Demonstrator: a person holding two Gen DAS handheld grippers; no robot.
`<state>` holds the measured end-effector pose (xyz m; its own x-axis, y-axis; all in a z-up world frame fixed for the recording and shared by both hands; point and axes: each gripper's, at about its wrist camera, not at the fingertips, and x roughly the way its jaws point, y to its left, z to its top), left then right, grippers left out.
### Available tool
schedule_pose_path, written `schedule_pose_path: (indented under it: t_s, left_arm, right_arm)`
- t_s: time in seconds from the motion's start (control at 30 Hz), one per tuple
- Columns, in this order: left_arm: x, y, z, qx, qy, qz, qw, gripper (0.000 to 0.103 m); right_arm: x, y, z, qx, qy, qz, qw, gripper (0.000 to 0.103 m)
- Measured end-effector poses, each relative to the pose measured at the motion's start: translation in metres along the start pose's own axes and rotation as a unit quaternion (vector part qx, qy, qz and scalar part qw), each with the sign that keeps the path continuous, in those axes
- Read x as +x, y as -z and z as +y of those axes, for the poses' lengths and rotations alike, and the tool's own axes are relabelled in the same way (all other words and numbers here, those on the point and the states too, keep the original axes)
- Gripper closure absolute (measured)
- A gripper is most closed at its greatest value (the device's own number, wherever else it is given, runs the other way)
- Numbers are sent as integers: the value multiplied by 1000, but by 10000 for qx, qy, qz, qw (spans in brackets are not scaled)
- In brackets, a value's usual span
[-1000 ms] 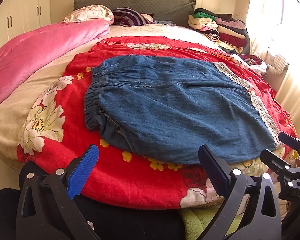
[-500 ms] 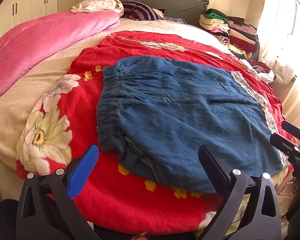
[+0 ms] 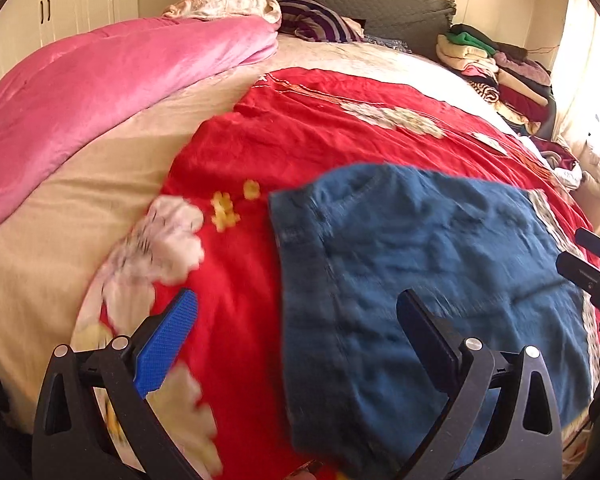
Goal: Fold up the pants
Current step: 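Lower both tools toward the waistband of the denim pants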
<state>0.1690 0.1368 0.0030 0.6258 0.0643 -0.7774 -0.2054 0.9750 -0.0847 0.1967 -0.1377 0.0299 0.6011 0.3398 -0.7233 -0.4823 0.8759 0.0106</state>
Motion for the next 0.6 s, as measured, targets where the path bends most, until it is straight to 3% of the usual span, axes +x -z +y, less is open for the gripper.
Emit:
schedule_pose_path:
  t_s: [0.3,0.6]
  left_arm:
    - [79,-50,16,-21,-153,528,9985,4]
    - [109,-60,13,30,149,566,9983,6]
  right_arm:
    - [65,-43,18,-719,292,212,9968,8]
    - [106,-62,38,-1263,248,340,9911,8]
